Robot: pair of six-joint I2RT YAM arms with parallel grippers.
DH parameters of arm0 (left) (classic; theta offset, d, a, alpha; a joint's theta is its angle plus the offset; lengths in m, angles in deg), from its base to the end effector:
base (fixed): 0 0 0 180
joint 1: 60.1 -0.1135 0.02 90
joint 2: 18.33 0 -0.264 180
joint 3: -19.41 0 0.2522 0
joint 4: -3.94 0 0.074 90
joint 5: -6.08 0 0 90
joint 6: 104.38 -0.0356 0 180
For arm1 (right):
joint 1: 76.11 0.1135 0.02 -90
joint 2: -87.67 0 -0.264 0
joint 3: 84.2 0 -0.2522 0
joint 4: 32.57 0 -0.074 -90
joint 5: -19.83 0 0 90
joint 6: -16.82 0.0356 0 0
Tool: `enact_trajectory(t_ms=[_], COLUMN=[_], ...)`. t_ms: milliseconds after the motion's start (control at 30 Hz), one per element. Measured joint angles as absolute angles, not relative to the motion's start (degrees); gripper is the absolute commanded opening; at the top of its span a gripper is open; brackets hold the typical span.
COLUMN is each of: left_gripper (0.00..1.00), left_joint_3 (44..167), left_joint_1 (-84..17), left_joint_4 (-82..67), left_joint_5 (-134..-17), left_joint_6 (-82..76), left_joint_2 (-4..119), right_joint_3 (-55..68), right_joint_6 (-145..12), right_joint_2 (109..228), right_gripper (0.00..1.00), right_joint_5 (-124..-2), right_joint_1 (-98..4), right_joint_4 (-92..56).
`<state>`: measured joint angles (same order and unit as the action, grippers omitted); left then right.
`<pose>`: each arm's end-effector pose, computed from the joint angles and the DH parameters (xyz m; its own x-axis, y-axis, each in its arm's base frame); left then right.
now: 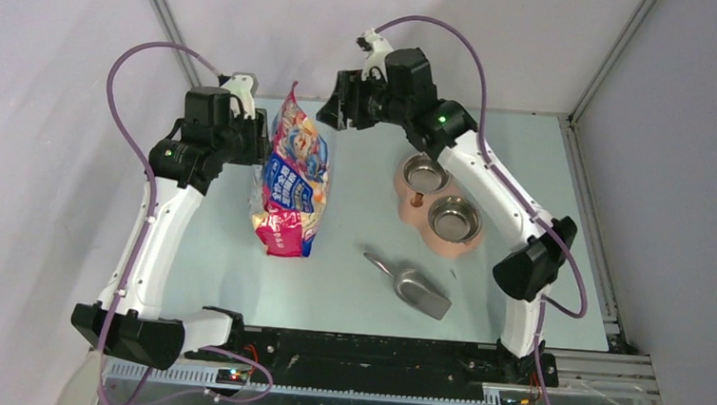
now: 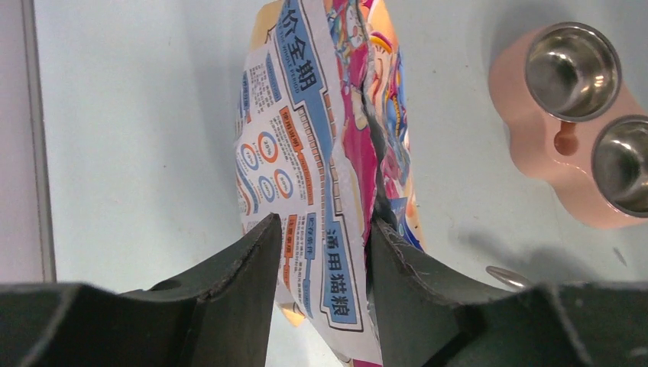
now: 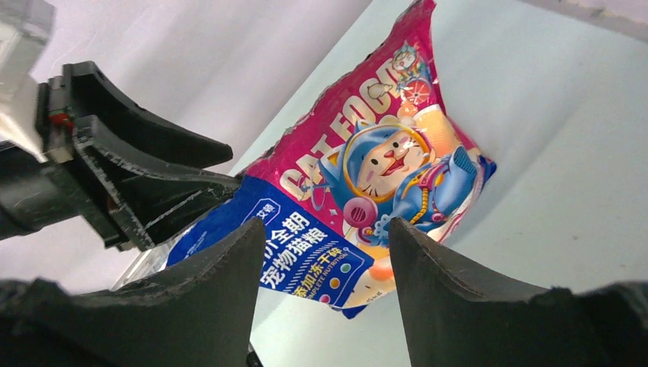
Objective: Serve the pet food
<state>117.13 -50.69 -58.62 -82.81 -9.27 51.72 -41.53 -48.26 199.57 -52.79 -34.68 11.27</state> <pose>0.2398 -0.0404 0.4161 -0.5780 0.0055 -0.8160 0.1282 0.9882 -0.0841 0.3294 0.3049 0.4326 -0.5704 0.0330 -0.8207 -0.6656 0.5669 0.4853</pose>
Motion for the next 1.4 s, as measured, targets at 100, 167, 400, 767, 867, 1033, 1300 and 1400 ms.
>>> enact_trajectory(t_ms=[100, 167, 400, 767, 867, 1033, 1300, 1400], left_gripper=[0.52, 0.52, 0.52, 0.50, 0.50, 0.50, 0.50, 0.49], left_joint_3=[117.1, 117.1, 118.9, 130.3, 130.4, 128.1, 124.7, 124.8], left_joint_1=[-50.7, -50.7, -50.8, -50.7, -50.5, -50.3, -50.3, -50.3], left_joint_4=[-58.7, -58.8, -59.5, -62.2, -62.7, -63.0, -65.1, -64.8], left_joint_5=[-83.8, -83.8, -81.1, -80.3, -81.4, -84.8, -85.2, -84.7], left_joint_6=[-9.7, -9.9, -9.9, -10.7, -11.3, -13.5, -16.0, -16.1], left_joint_2=[51.7, 51.7, 54.0, 67.1, 66.8, 63.1, 58.1, 58.7], right_joint_3=[-39.8, -39.0, -37.6, -35.0, -34.9, -34.9, -34.9, -34.9], right_joint_6=[-48.8, -49.2, -49.7, -51.0, -51.2, -51.2, -51.0, -50.9], right_joint_2=[196.9, 196.2, 196.6, 196.6, 196.6, 196.6, 197.0, 197.6], right_gripper=[0.62, 0.62, 0.62, 0.61, 0.61, 0.61, 0.61, 0.61], right_joint_5=[-53.0, -53.0, -52.9, -54.1, -54.5, -54.9, -54.9, -54.9], right_joint_1=[-35.2, -34.9, -32.5, -31.1, -31.1, -31.1, -30.9, -30.6], right_joint_4=[11.1, 11.1, 11.6, 12.1, 12.1, 12.1, 12.1, 12.1])
